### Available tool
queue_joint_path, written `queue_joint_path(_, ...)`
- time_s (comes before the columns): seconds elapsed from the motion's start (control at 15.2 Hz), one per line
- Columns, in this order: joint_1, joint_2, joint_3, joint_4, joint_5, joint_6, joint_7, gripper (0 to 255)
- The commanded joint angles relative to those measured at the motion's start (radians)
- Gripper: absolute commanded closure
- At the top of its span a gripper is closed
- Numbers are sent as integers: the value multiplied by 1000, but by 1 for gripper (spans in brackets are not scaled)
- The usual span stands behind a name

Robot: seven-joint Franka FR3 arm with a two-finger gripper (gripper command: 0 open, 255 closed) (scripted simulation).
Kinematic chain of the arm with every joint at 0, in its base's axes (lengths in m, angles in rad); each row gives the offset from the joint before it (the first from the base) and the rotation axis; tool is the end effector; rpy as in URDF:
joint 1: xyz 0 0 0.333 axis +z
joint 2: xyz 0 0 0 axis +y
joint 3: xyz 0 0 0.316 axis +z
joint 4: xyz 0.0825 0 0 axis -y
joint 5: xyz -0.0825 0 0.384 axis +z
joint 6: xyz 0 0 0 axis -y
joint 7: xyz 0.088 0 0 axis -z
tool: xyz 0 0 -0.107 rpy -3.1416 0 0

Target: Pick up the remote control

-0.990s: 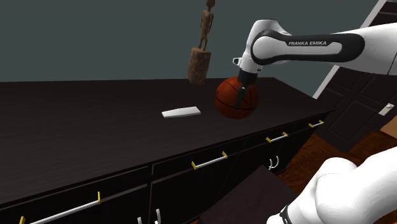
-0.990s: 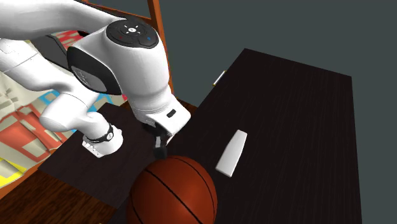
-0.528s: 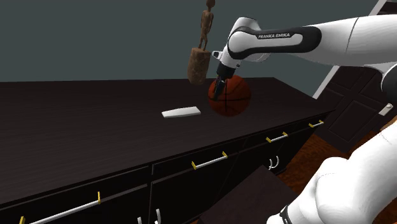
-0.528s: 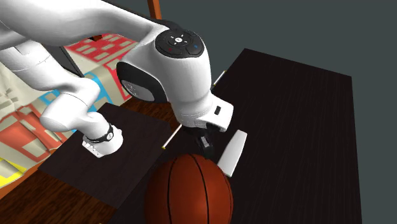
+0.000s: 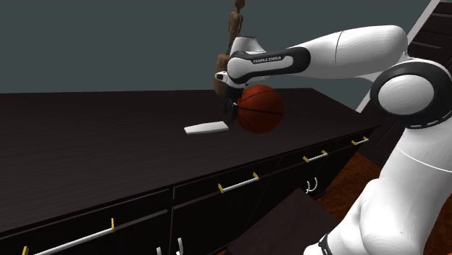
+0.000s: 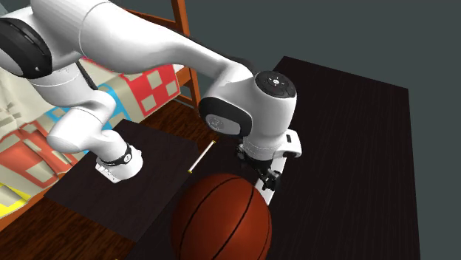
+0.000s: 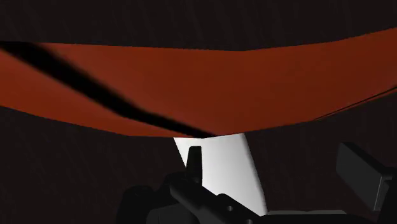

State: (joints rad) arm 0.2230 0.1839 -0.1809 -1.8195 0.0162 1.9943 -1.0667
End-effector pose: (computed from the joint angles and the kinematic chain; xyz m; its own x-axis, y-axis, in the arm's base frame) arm 0.6080 0.0318 0.4364 0.4491 0.8933 -0.0188 0.8935 -0.4491 0.0035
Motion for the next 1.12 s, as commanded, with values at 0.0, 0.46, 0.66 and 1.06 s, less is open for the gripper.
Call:
queue_joint_path(0.0, 5, 63, 17, 58, 8, -4, -63, 0)
queue_joint_path(0.46, 21, 211, 71, 200, 20, 22, -206, 0)
queue_joint_path(0.66, 21, 224, 72, 178, 21, 57, -207, 0)
queue_joint_path(1.06, 20, 242, 73, 157, 24, 97, -208, 255)
